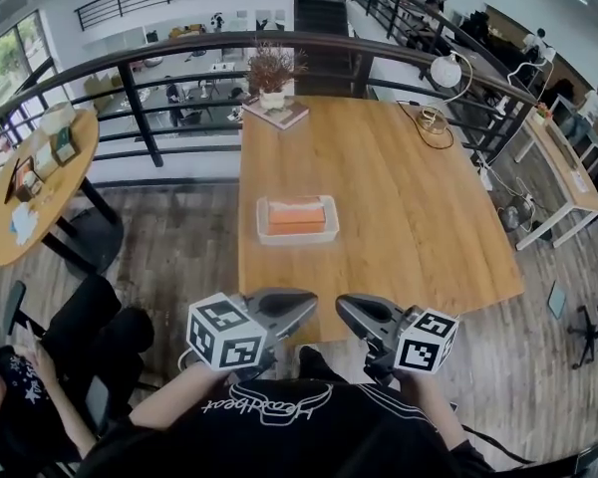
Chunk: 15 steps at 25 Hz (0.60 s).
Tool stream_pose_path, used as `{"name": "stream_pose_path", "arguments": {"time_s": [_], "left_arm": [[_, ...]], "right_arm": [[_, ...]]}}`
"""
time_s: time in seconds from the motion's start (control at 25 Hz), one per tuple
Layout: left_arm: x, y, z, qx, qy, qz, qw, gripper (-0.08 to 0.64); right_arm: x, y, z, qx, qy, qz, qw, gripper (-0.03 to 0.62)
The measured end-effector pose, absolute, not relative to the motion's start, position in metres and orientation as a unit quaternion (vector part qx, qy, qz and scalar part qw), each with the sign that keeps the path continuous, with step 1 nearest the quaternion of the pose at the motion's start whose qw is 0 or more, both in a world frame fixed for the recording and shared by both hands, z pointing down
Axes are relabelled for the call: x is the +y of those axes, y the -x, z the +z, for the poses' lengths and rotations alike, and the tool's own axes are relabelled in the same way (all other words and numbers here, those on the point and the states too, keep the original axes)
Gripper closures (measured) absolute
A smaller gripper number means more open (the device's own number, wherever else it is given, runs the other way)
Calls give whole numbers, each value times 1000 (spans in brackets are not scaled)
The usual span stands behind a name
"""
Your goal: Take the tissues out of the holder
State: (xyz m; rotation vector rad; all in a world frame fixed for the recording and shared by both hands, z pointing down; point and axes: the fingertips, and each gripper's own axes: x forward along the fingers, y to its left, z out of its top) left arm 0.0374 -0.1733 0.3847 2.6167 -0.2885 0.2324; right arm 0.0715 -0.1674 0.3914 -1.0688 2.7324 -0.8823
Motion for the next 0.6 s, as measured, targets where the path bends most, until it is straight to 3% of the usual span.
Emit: {"name": "stream_pose_path", "arguments": {"time_s": [0.6], "left_arm": [[-258, -55, 406, -155, -947, 91, 265, 546]], "right_arm": [[-264, -94, 407, 900, 307, -310, 25, 575]]}}
